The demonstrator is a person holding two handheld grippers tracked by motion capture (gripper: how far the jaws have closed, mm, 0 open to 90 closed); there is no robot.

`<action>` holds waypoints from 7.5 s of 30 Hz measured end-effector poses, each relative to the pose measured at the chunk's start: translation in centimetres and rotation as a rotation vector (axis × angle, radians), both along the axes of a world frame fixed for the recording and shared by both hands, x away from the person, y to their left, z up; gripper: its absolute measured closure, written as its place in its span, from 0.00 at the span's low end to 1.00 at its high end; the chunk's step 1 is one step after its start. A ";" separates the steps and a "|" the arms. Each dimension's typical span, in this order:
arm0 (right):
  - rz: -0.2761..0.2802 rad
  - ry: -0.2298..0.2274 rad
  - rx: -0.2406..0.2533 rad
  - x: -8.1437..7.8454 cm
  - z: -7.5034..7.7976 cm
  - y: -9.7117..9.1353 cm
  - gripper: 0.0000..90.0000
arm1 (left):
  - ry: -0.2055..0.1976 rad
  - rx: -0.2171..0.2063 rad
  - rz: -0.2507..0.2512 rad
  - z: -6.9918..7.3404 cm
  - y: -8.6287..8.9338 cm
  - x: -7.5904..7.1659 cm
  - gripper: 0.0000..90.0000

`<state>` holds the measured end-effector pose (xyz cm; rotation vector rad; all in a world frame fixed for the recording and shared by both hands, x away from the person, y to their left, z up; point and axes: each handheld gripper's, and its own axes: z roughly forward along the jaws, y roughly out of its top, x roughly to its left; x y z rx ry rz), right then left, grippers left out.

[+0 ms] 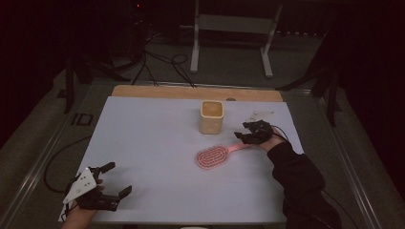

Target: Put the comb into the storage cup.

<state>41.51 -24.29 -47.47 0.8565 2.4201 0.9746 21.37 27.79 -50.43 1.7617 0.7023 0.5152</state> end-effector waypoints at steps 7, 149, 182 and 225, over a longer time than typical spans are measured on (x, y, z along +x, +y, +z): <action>-0.002 0.023 -0.097 0.7 -0.8 0.8 0.84 | -0.002 0.003 -0.003 0.0 0.0 0.0 0.00; -0.089 0.100 0.002 -15.5 3.4 0.2 0.35 | -0.009 0.005 -0.005 0.1 0.0 -0.2 0.00; -0.179 0.319 -0.054 -14.0 1.6 5.2 0.10 | -0.011 0.002 -0.009 0.2 0.0 -0.2 0.00; -0.287 0.555 -0.229 -11.6 -1.6 7.0 0.71 | -0.015 -0.009 -0.007 0.3 0.2 -0.3 0.00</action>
